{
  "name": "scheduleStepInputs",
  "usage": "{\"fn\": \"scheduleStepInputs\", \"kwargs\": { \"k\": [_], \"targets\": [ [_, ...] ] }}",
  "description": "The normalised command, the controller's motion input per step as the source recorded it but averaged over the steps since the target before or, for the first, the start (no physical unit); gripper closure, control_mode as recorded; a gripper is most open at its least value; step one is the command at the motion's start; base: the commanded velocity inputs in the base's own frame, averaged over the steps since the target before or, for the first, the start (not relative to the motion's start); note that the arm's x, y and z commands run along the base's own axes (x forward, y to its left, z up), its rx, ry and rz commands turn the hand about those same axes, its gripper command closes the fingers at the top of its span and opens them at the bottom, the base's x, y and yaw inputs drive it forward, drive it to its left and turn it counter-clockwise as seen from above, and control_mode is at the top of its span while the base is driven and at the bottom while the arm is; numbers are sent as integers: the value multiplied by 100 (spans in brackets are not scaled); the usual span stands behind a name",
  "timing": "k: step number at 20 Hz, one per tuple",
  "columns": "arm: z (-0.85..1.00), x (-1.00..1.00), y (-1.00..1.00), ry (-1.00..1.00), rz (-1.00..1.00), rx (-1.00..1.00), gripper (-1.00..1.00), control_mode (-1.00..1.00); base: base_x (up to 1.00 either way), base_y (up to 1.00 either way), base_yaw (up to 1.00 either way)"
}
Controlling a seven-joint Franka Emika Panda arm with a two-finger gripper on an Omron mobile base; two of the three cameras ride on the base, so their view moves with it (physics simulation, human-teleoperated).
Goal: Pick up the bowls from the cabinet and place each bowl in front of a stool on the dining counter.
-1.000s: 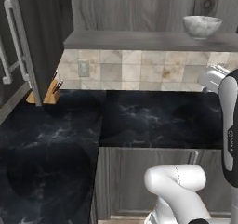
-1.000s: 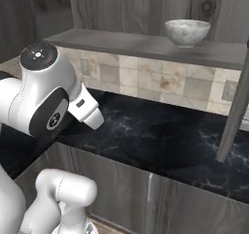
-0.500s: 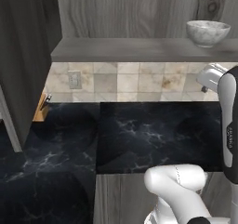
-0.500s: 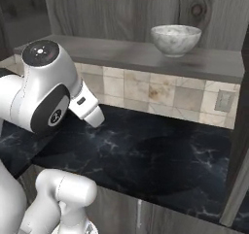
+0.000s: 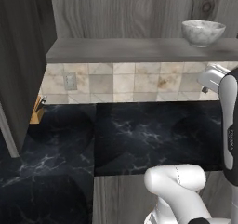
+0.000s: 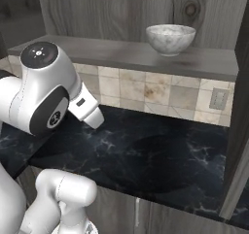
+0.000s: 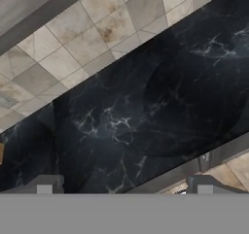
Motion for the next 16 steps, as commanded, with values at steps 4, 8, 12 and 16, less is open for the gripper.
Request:
{"fn": "scheduleStepInputs", "kwargs": {
  "k": [4,8,12,16],
  "targets": [
    [0,-1,-6,-2,0,0,-100,-100,0,0,0],
    [21,-12,-23,-2,-7,3,-100,-100,0,0,0],
    [69,-5,-15,-6,-8,0,-100,-100,0,0,0],
    [87,-3,-2,-11,-11,-6,-100,-100,0,0,0]
  ]
}}
